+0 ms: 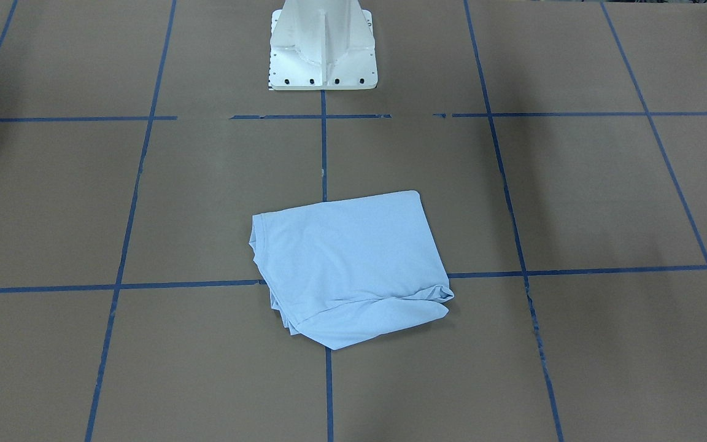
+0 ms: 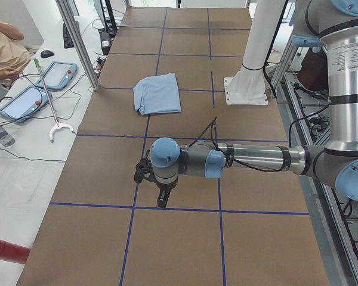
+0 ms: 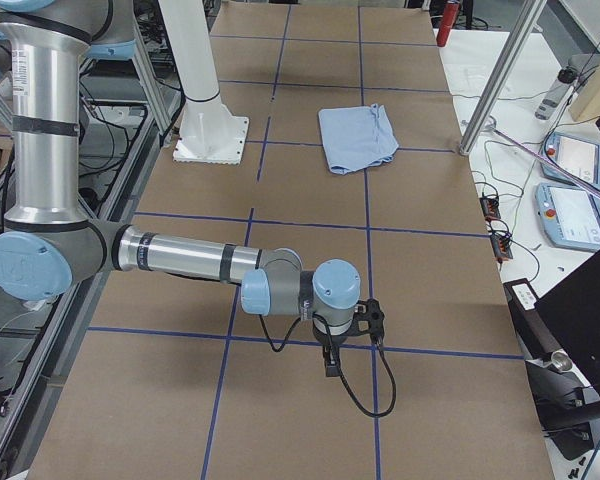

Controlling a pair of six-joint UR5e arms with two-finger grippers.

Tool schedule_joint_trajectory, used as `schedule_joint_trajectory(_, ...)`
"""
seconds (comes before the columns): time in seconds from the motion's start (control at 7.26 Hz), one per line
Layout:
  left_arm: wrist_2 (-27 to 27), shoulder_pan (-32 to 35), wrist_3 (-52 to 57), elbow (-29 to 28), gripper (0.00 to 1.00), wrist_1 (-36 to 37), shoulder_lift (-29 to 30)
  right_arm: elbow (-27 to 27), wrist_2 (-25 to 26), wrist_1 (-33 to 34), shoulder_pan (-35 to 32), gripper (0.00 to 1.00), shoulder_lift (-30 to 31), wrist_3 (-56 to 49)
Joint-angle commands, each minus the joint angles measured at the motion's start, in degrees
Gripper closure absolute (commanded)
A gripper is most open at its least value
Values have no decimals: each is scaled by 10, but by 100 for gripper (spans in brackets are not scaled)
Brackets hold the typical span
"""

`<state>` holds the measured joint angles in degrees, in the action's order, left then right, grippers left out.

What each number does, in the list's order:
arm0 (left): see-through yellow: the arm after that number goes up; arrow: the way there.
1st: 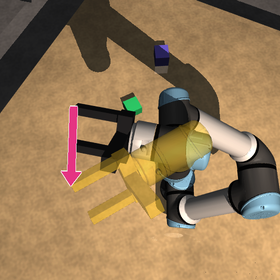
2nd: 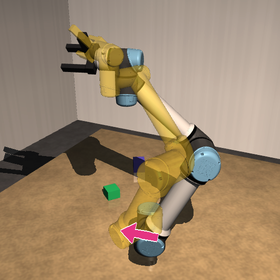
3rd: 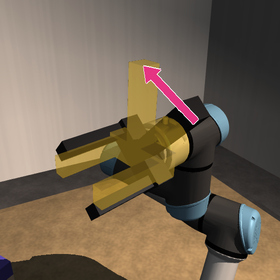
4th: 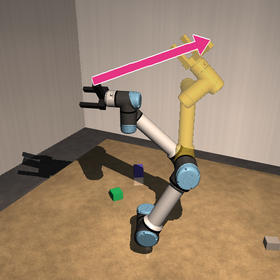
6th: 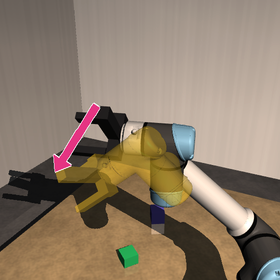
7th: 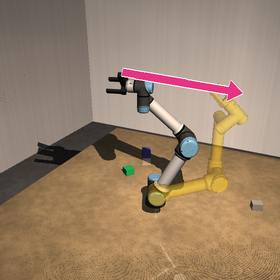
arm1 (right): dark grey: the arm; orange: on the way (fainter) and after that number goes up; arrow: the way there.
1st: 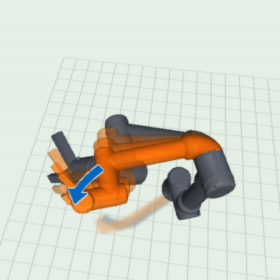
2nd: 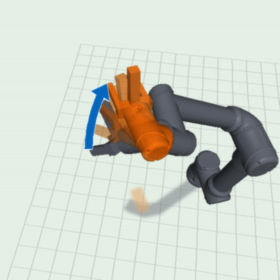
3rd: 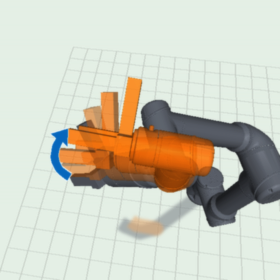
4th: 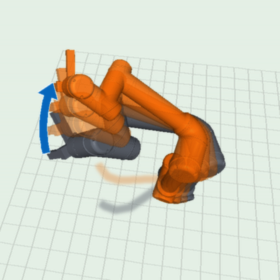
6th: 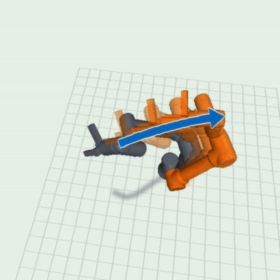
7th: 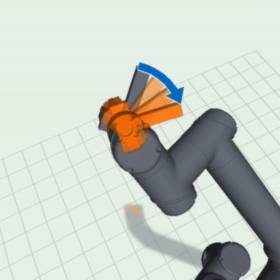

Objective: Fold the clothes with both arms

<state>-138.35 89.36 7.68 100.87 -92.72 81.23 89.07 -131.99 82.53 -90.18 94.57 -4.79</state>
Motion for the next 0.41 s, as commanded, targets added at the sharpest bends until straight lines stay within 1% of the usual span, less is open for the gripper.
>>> schedule_joint_trajectory(0.0,0,0,0,-1,0,0,-2,4,1,0,0,0,2,0)
schedule_joint_trajectory(0.28,0,0,1,0,0,0,-5,6,1,0,0,0,3,3)
